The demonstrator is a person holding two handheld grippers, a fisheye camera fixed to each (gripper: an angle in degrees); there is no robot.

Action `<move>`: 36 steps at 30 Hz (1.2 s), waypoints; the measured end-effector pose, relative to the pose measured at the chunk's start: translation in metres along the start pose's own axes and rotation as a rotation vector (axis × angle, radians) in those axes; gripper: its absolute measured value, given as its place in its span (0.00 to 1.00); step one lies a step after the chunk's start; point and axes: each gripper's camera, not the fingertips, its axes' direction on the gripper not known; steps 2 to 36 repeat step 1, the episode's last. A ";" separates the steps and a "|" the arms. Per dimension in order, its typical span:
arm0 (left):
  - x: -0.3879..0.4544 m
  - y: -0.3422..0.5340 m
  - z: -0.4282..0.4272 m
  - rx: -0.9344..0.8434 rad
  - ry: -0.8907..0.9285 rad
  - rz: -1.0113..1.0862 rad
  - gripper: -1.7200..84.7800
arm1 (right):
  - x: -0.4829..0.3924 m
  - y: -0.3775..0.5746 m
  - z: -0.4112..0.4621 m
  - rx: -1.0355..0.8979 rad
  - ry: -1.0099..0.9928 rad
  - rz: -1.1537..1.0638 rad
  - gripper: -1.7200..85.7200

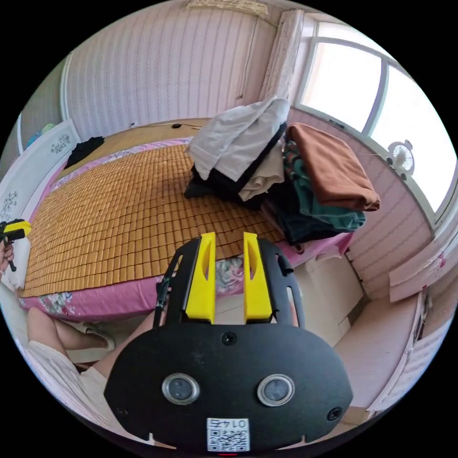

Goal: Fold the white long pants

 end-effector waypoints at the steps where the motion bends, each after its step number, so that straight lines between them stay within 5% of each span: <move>1: 0.008 -0.016 0.013 0.009 0.031 0.040 0.06 | 0.014 -0.004 -0.004 0.017 0.030 0.022 0.17; 36: 0.008 -0.016 0.013 0.009 0.031 0.040 0.06 | 0.014 -0.004 -0.004 0.017 0.030 0.022 0.17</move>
